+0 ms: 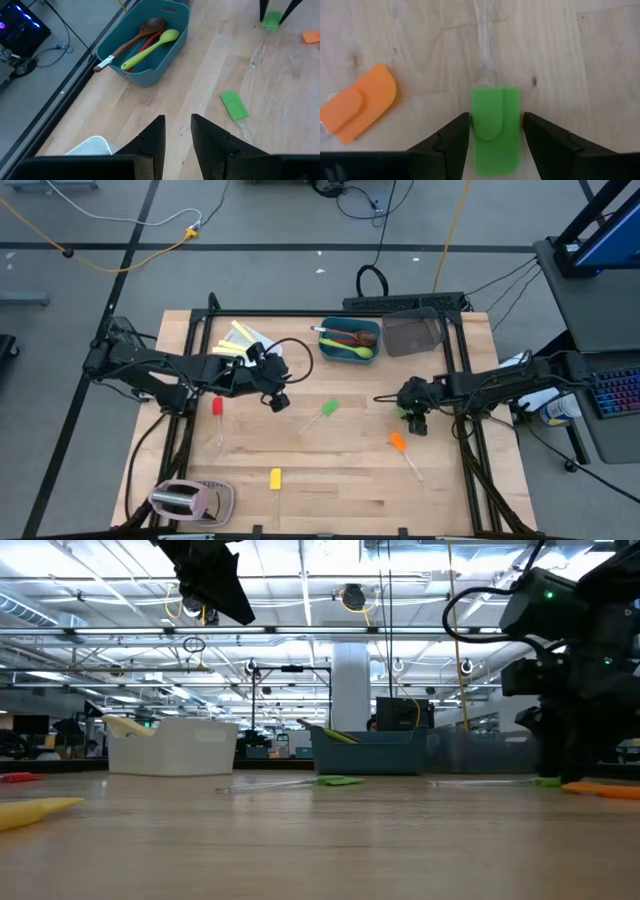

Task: Pick & Place Kitchen Items
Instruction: Put the right green spatula into the black bin

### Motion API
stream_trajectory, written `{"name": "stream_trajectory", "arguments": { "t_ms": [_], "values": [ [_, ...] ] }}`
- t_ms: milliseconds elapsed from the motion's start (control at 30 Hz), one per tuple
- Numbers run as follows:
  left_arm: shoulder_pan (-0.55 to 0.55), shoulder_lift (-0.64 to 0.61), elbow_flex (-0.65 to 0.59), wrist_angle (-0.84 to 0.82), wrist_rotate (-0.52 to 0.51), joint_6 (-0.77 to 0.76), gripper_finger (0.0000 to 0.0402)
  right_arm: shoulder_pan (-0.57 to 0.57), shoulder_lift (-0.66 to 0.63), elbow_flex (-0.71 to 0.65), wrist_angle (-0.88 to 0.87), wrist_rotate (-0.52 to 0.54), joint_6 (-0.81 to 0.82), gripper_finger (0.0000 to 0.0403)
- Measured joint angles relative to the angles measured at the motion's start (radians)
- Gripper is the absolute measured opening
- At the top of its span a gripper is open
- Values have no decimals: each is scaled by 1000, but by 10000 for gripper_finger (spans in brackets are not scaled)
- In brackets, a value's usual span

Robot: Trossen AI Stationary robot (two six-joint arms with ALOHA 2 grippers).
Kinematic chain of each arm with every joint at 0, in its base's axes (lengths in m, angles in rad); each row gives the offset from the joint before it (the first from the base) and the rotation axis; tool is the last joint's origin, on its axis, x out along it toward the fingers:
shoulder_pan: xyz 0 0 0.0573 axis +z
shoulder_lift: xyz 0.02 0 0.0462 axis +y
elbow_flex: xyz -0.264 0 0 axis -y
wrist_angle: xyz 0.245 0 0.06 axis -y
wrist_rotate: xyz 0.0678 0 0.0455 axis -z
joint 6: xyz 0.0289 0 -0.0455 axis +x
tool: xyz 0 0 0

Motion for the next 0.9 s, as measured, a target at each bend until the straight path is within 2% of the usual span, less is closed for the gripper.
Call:
{"name": "stream_trajectory", "arguments": {
  "t_ms": [233, 533, 900],
  "values": [
    [4, 0, 0, 1, 0, 3, 97, 17, 110, 1, -8, 46, 18, 174],
    [4, 0, 0, 1, 0, 28, 97, 32, 157, 0, 6, 48, 3, 77],
    [4, 0, 0, 0, 0, 40, 97, 32, 126, 20, 29, 62, 15, 80]
  ]
}}
